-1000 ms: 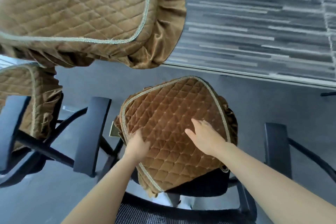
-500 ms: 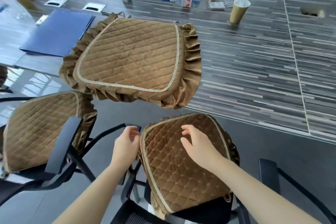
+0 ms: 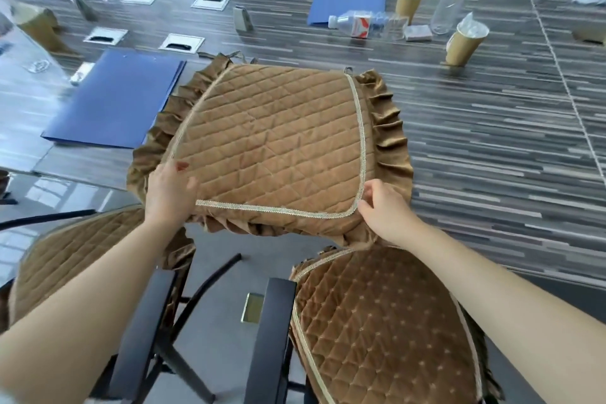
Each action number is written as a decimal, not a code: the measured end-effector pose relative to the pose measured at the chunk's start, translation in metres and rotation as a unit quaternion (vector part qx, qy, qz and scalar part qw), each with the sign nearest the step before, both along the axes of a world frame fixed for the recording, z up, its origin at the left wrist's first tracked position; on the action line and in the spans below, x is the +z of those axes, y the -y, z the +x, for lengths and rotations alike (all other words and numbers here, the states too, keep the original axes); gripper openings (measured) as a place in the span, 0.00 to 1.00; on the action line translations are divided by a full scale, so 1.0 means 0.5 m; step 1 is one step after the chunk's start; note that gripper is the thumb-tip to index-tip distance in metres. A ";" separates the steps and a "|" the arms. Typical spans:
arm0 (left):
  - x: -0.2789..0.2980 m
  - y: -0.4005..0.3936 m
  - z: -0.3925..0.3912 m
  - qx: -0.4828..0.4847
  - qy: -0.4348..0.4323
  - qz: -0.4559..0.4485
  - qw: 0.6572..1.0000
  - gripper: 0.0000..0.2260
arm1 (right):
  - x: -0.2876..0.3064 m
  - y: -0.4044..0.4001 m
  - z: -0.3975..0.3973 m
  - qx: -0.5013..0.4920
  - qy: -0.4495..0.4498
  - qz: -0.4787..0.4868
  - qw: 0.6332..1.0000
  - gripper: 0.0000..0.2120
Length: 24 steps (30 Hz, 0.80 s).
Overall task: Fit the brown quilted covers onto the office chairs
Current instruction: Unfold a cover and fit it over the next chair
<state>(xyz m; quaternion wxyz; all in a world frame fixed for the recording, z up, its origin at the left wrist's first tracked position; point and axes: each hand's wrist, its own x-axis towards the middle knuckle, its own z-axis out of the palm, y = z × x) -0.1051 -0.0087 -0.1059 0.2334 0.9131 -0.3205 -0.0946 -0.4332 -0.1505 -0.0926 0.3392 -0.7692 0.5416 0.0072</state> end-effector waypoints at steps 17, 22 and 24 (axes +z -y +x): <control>-0.006 0.063 0.178 0.186 -0.262 -0.049 0.946 0.22 | -0.027 0.087 0.072 -0.305 0.228 0.283 0.880 0.19; 0.035 0.036 0.116 0.121 -0.228 -0.124 0.958 0.12 | 0.012 0.058 0.031 -0.265 0.244 0.229 0.904 0.19; 0.057 0.022 0.080 0.114 -0.226 -0.144 0.957 0.08 | 0.034 0.038 0.004 -0.250 0.230 0.194 0.920 0.19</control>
